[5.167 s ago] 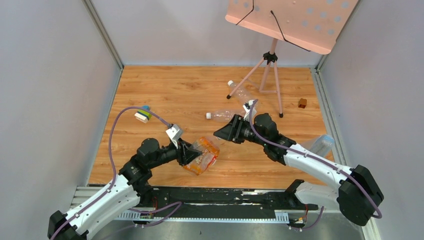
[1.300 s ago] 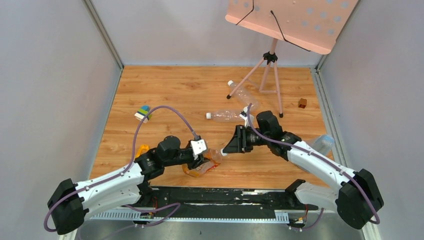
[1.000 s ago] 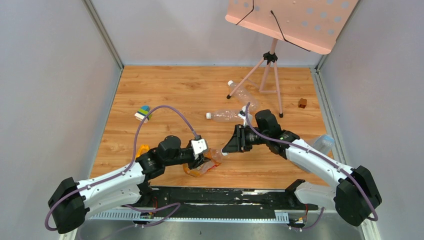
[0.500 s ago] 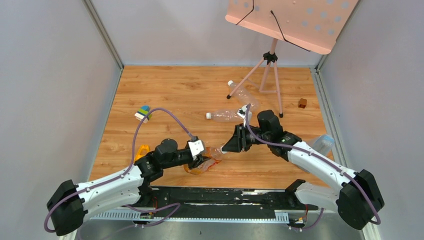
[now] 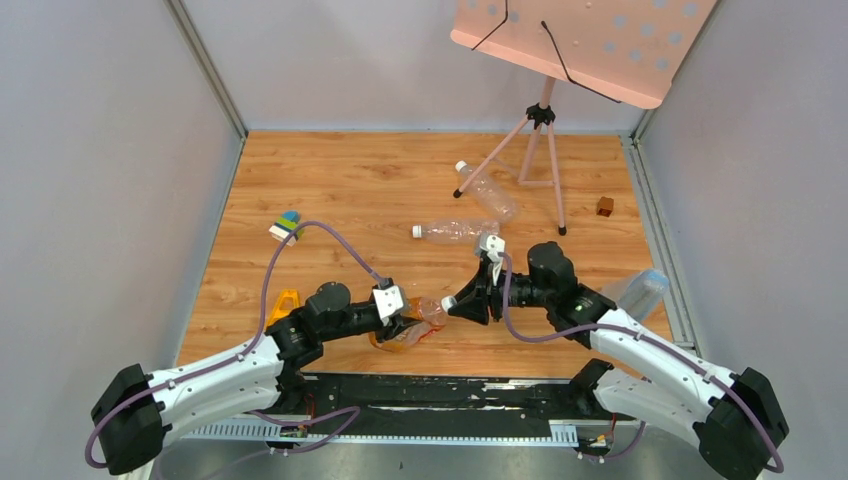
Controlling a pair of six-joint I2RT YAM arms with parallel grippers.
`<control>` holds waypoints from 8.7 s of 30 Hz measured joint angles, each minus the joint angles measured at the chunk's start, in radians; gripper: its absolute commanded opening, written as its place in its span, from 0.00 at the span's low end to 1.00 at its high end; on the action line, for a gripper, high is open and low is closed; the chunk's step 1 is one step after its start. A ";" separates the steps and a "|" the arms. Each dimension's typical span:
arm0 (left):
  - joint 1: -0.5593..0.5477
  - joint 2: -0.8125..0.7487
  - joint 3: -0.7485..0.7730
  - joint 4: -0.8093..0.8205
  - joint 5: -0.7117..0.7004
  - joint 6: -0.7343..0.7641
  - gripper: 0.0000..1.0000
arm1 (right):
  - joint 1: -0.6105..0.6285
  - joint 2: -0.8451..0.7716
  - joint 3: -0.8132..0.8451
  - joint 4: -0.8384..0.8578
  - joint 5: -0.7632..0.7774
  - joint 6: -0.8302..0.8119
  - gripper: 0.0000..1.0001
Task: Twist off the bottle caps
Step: Unscrew the bottle cap from the plastic bottle.
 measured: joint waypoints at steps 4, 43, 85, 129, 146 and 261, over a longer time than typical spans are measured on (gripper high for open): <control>-0.002 0.002 0.000 0.005 0.007 0.000 0.21 | 0.006 -0.023 -0.019 0.016 0.009 -0.019 0.39; -0.002 0.008 0.000 0.013 -0.021 -0.031 0.60 | 0.029 0.164 0.202 -0.257 0.161 0.438 0.00; 0.000 -0.003 -0.026 -0.046 -0.068 -0.018 0.07 | -0.034 0.077 0.209 -0.327 0.196 0.469 0.49; 0.003 0.050 -0.090 0.131 -0.076 -0.029 0.00 | -0.040 0.046 0.067 -0.060 -0.008 -0.151 0.00; 0.004 0.050 -0.090 0.090 -0.085 0.033 0.00 | -0.025 -0.012 0.067 -0.052 0.112 0.191 0.58; 0.006 -0.018 -0.132 0.082 -0.099 0.097 0.00 | 0.057 0.169 0.194 -0.177 0.079 -0.228 0.00</control>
